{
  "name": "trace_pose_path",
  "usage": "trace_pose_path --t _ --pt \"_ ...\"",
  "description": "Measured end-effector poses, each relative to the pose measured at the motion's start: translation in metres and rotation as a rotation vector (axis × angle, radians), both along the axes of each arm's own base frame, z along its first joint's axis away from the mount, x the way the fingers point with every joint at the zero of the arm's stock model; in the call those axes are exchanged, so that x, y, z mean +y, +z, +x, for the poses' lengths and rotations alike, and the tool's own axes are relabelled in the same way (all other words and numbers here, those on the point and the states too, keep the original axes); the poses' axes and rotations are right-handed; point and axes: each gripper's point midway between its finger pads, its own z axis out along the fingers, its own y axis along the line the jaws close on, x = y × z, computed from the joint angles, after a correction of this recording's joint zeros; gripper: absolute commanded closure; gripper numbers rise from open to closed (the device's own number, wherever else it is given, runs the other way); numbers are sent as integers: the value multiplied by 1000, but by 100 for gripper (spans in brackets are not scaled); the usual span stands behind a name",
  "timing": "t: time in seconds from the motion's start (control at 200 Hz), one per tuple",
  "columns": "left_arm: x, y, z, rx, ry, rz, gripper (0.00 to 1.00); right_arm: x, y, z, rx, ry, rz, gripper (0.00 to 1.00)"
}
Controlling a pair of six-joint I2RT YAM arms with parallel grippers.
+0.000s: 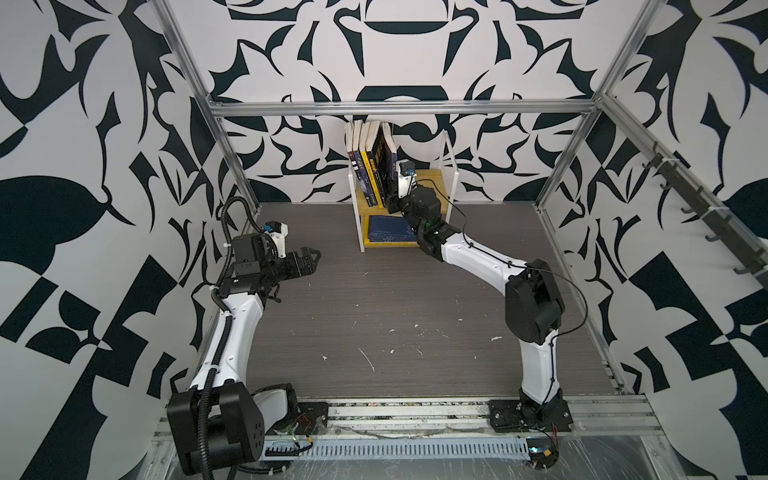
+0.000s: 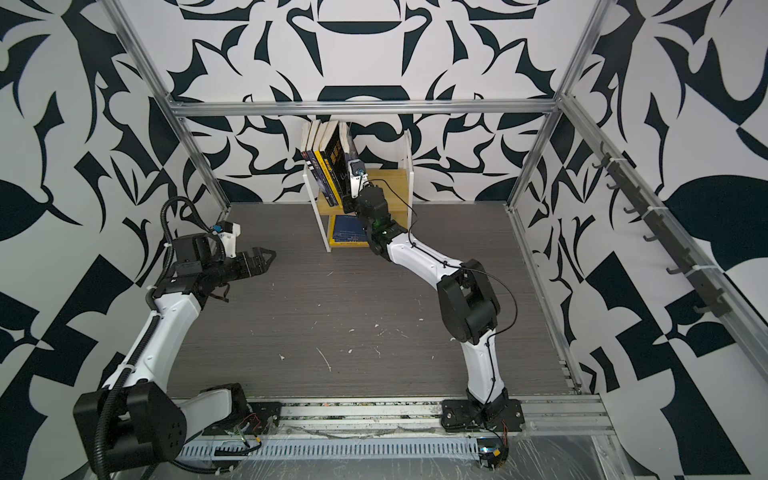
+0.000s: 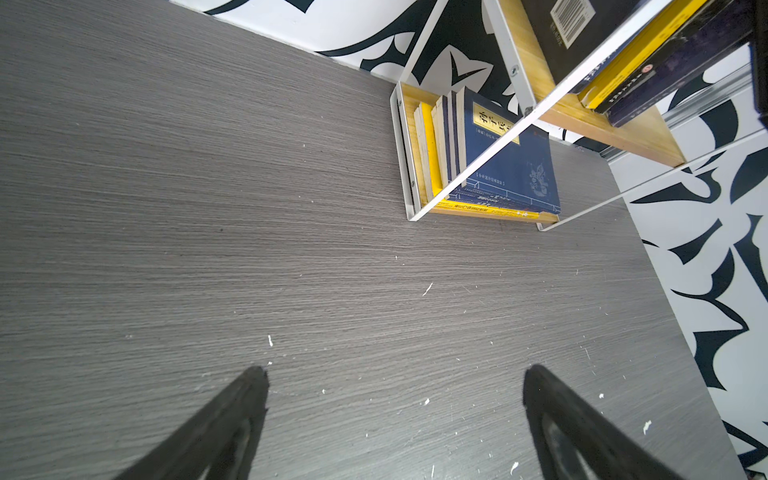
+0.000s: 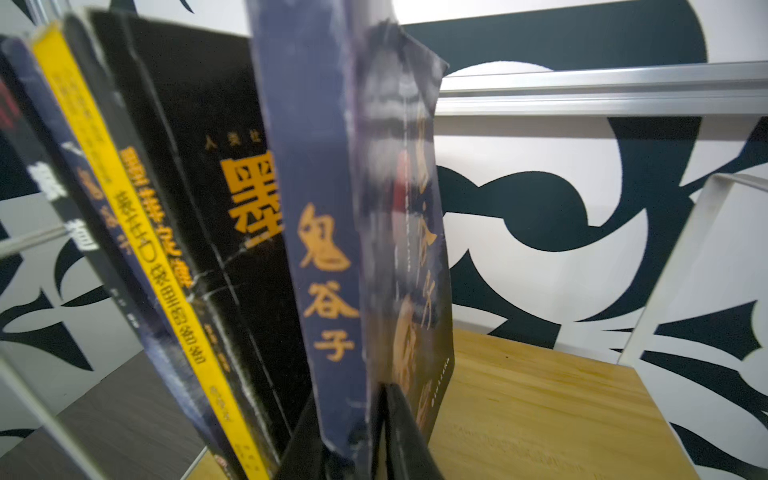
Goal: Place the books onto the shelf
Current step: 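Carry the purple book to the upper tier and insert it beside the black book, then open the right gripper and withdraw it from the upper tier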
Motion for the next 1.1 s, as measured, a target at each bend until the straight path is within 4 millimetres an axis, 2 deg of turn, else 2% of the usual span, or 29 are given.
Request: trace_pose_path --t 0.13,0.32,0.415,0.51,0.65,0.785,1.1 --pt "0 -2 1 6 0 -2 1 -1 3 -7 8 85 3 65" --pt "2 -3 1 10 6 -3 1 -3 24 -19 -11 214 28 57" --pt "4 -3 1 10 11 -3 1 -5 27 -20 -2 279 52 53" --pt "5 -3 1 11 16 -4 1 -8 22 -18 30 333 79 48" --pt "6 -3 1 11 20 -5 1 -11 12 -11 68 392 99 46" --pt "8 -3 2 13 27 -8 1 -4 2 -3 102 456 120 46" --pt "13 -3 2 13 40 -7 0 7 -15 -11 169 540 113 46"
